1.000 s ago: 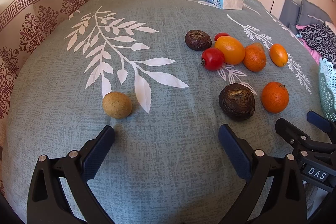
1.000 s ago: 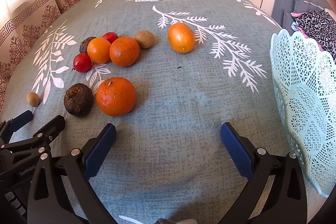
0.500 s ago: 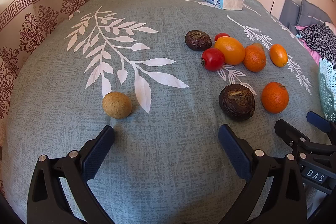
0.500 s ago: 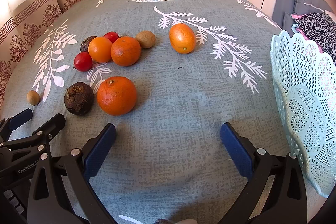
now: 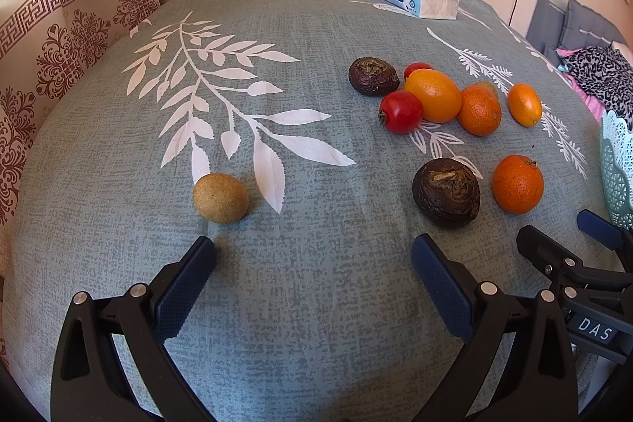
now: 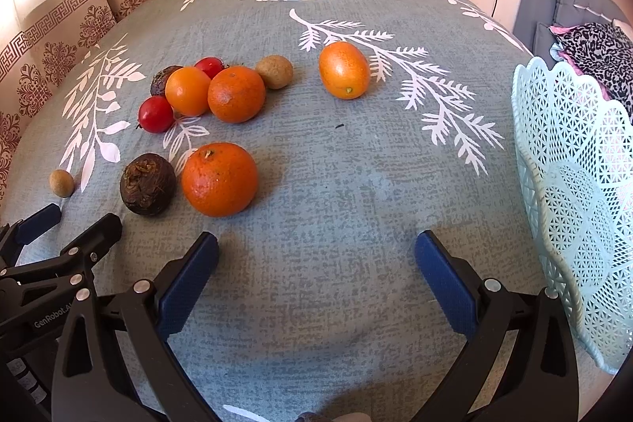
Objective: Organize fruits
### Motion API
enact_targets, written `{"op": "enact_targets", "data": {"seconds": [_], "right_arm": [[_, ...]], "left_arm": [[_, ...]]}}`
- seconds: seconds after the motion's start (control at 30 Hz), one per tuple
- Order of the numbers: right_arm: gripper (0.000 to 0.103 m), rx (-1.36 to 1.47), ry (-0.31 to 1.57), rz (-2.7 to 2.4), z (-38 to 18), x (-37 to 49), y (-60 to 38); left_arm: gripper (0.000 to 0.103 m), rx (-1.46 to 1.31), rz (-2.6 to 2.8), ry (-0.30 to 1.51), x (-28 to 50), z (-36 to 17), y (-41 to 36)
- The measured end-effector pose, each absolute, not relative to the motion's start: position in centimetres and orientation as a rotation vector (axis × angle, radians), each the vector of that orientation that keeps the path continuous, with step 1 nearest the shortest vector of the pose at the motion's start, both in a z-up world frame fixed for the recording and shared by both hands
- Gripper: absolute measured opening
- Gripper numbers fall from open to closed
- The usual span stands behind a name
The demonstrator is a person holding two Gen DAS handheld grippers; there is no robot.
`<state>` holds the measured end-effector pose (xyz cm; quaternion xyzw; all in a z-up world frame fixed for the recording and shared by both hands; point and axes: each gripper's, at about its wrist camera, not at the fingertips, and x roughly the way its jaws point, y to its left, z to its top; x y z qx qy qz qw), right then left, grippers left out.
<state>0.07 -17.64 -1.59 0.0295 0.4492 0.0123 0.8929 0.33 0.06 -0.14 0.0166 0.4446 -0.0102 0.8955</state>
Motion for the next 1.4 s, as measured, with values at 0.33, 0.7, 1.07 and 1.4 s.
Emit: {"op": "enact_targets", "data": {"seconds": [0.33, 0.7, 1.07, 1.4], "right_arm": [[0.101, 0.055, 0.916, 0.046, -1.5, -0.2, -17.5], [0.101, 0.022, 0.888, 0.101, -0.9, -0.6, -16.7], [0.101, -0.033, 0.872, 0.105, -0.6, -0.4, -15.7], [0.101, -0.036, 0.864, 0.121, -0.4, -0.1, -15.5]], "left_arm": [[0.098, 0.027, -0.026, 0.916, 0.3, 0.0, 0.1], [0.098, -0.03, -0.049, 0.887, 0.0, 0.6, 0.8], [0.098, -0.083, -0.038, 0.857, -0.4, 0.9, 1.7], [0.098, -0.109, -0.026, 0.832, -0.9, 1.2, 2.3]]}}
